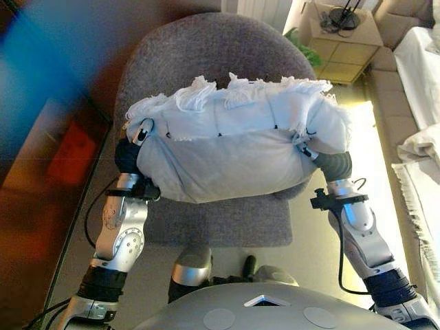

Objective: Pick up the cushion and take it to the sofa

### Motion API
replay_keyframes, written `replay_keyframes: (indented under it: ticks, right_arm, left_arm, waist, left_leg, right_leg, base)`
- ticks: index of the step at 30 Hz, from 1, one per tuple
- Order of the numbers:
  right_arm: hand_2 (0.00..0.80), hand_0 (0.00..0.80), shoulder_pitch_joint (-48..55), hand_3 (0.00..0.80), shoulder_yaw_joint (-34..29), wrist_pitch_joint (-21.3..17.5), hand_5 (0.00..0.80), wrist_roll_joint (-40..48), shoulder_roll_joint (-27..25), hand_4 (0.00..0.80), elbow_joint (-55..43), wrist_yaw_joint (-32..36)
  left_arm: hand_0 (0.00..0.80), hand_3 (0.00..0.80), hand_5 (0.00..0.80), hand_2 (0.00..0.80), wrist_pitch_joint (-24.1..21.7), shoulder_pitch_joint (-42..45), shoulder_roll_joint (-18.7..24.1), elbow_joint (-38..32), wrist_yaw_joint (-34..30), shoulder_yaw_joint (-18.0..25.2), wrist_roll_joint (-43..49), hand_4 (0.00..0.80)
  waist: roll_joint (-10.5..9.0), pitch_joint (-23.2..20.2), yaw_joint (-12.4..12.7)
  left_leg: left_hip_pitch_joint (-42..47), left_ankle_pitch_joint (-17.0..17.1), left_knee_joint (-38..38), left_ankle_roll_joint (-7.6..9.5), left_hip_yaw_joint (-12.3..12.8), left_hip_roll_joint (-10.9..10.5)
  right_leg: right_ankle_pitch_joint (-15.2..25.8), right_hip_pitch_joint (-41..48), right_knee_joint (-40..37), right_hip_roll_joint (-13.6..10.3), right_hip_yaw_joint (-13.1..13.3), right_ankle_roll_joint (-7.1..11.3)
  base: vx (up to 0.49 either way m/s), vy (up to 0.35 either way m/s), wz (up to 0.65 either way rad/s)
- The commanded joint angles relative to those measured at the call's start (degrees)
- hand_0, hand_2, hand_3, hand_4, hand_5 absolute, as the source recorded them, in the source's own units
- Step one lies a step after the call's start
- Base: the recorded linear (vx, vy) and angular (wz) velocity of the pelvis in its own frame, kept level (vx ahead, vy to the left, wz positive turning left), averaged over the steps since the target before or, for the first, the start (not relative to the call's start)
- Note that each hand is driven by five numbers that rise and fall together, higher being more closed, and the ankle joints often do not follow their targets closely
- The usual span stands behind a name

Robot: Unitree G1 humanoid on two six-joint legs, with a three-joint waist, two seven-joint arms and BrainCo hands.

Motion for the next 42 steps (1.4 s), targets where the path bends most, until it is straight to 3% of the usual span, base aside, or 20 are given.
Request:
replay_keyframes:
  ticks: [1, 2, 3, 5, 7, 9, 10, 13, 15, 18, 23, 30, 40, 42]
  right_arm:
    - [0.8, 0.8, -0.64, 0.8, -0.71, -3.54, 0.8, 2.25, 0.78, 0.8, -8.97, 6.06]
    - [0.8, 0.8, -0.34, 0.8, -0.8, -3.62, 0.8, 2.32, 1.23, 0.8, -9.04, 6.59]
    - [0.8, 0.8, -0.25, 0.8, -0.32, -4.06, 0.8, 1.85, 1.95, 0.8, -9.3, 6.2]
    - [0.8, 0.8, -1.14, 0.8, 1.96, -4.61, 0.8, -0.66, 3.51, 0.8, -9.28, 3.44]
    - [0.8, 0.8, -2.31, 0.8, 3.14, -5.29, 0.8, -0.97, 4.87, 0.8, -7.4, 1.61]
    - [0.8, 0.8, -1.99, 0.8, 3.12, -5.66, 0.8, -0.96, 5.23, 0.8, -7.09, 1.61]
    - [0.8, 0.8, -1.65, 0.8, 3.25, -5.96, 0.8, -1.46, 5.38, 0.8, -7.11, 1.61]
    - [0.8, 0.8, -4.46, 0.8, 4.23, -6.34, 0.8, -2.69, 6.37, 0.8, -4.12, 0.67]
    - [0.8, 0.8, -5.75, 0.8, 4.54, -6.14, 0.8, -1.46, 6.45, 0.8, -2.58, 0.93]
    - [0.8, 0.8, -6.92, 0.8, 5.61, -3.96, 0.8, 0.6, 6.63, 0.8, -1.92, -0.39]
    - [0.8, 0.8, -8.93, 0.8, 7.75, -4.52, 0.8, 1.52, 7.55, 0.8, 1.37, -0.34]
    - [0.8, 0.8, -14.8, 0.8, 10.96, -3.42, 0.8, 1.52, 9.54, 0.8, 7.56, -3.66]
    - [0.8, 0.8, -25.22, 0.8, 15.02, -1.36, 0.8, 9.72, 18.33, 0.8, 32.14, -3.73]
    - [0.8, 0.8, -28.43, 0.8, 15.37, -0.35, 0.8, 13.02, 20.38, 0.8, 37.09, -3.48]
  left_arm:
    - [0.8, 0.8, 0.8, 0.8, -4.91, -1.99, -1.74, -9.52, -1.51, -2.9, -1.42, 0.8]
    - [0.8, 0.8, 0.8, 0.8, -5.33, -1.73, -1.6, -9.43, -1.05, -3.35, -1.06, 0.8]
    - [0.8, 0.8, 0.8, 0.8, -5.59, -1.94, -1.01, -9.0, -1.81, -3.67, -0.69, 0.8]
    - [0.8, 0.8, 0.8, 0.8, -4.83, -2.62, -0.87, -7.93, -3.22, -4.18, 1.55, 0.8]
    - [0.8, 0.8, 0.8, 0.8, -2.59, -4.04, -0.14, -6.76, -2.81, -3.83, 0.81, 0.8]
    - [0.8, 0.8, 0.8, 0.8, -1.41, -5.14, 0.51, -6.17, -3.16, -2.94, 0.01, 0.8]
    - [0.8, 0.8, 0.8, 0.8, -0.91, -5.58, 0.55, -6.33, -3.45, -2.18, -0.08, 0.8]
    - [0.8, 0.8, 0.8, 0.8, -0.83, -6.52, 0.26, -7.16, -1.45, -2.75, 2.03, 0.8]
    - [0.8, 0.8, 0.8, 0.8, -0.47, -6.36, 0.07, -6.61, 0.15, -2.89, 3.37, 0.8]
    - [0.8, 0.8, 0.8, 0.8, 0.65, -4.83, -0.67, -6.37, 0.83, -3.66, 5.98, 0.8]
    - [0.8, 0.8, 0.8, 0.8, 0.71, -5.34, -1.07, -4.67, 1.33, -3.33, 8.42, 0.8]
    - [0.8, 0.8, 0.8, 0.8, 2.05, -10.94, -1.14, 1.39, 3.16, -4.44, 11.59, 0.8]
    - [0.8, 0.8, 0.8, 0.8, 5.79, -25.18, -5.63, 25.26, 7.16, -10.19, 18.32, 0.8]
    - [0.8, 0.8, 0.8, 0.8, 8.57, -28.58, -7.01, 29.67, 7.44, -11.41, 18.76, 0.8]
  waist:
    - [-3.8, -6.65, -2.2]
    - [-4.11, -7.03, -2.14]
    - [-4.65, -7.45, -1.82]
    - [-4.35, -8.05, -1.89]
    - [-3.03, -8.22, -2.21]
    - [-2.43, -7.88, -3.06]
    - [-2.02, -7.32, -3.56]
    - [-1.73, -5.59, -3.6]
    - [-2.17, -5.62, -2.52]
    - [-3.44, -6.43, -0.81]
    - [-3.32, -7.17, 0.98]
    - [-3.57, -6.86, 1.93]
    - [-4.68, -6.93, 1.78]
    - [-4.91, -6.5, 1.95]
  left_leg:
    - [-8.87, -3.34, 6.07, 1.73, 4.87, 0.06]
    - [-8.38, -3.06, 4.94, 2.2, 4.47, -0.61]
    - [-7.7, -3.7, 3.58, 4.05, 3.26, -1.93]
    - [-4.48, -3.46, 0.01, 5.18, -0.19, -2.45]
    - [-1.89, -2.83, -2.6, 4.82, -2.61, -1.8]
    - [-0.56, -2.4, -3.67, 4.33, -4.29, -1.73]
    - [0.21, -2.45, -4.14, 3.83, -4.55, -1.47]
    - [1.4, -3.62, -4.23, 3.56, -4.81, -0.66]
    - [1.19, -3.92, -3.71, 3.19, -5.72, -0.4]
    - [1.69, -3.98, -3.7, 1.84, -4.7, 0.6]
    - [2.31, -3.28, -5.18, -0.38, -2.45, 2.72]
    - [2.55, -2.9, -5.7, -1.92, -0.97, 4.54]
    - [3.98, -3.12, -4.92, -3.04, 1.11, 6.82]
    - [3.6, -3.21, -4.36, -3.16, 1.03, 7.06]
  right_leg:
    - [-0.46, 4.13, 5.77, 0.83, -3.34, 2.37]
    - [1.01, 3.41, 7.7, 0.91, -3.33, 3.41]
    - [4.15, 2.03, 13.54, 1.6, -1.44, 5.15]
    - [9.06, -5.04, 22.73, 2.68, 0.9, 7.48]
    - [8.91, -9.25, 19.93, 1.21, 0.98, 7.13]
    - [7.76, -9.62, 13.76, -0.04, 0.65, 6.19]
    - [9.04, -10.71, 7.51, -1.65, 0.7, 5.82]
    - [10.64, -11.41, 4.49, -2.47, 0.6, 6.39]
    - [8.27, -8.84, 1.73, -2.21, -0.99, 6.12]
    - [8.72, -4.92, -2.68, -2.92, -4.24, 5.98]
    - [9.07, -1.39, -7.3, -3.72, -7.45, 5.76]
    - [10.19, -0.36, -9.71, -4.57, -9.13, 6.07]
    - [11.63, 1.53, -9.7, -6.15, -10.3, 7.67]
    - [11.99, 1.5, -9.56, -6.4, -10.56, 7.98]
  base:
    - [0.501, 0.12, 0.01]
    - [0.423, 0.068, -0.04]
    - [0.416, 0.0, -0.03]
    - [0.376, -0.061, 0.07]
    - [0.316, -0.113, 0.4]
    - [0.252, -0.148, 0.45]
    - [0.181, -0.129, 0.32]
    - [0.148, -0.156, 0.53]
    - [0.197, -0.251, 0.9]
    - [0.182, -0.159, 0.6]
    - [0.147, -0.027, 0.26]
    - [0.112, -0.001, 0.1]
    - [0.161, -0.016, 0.07]
    - [0.106, -0.054, 0.03]
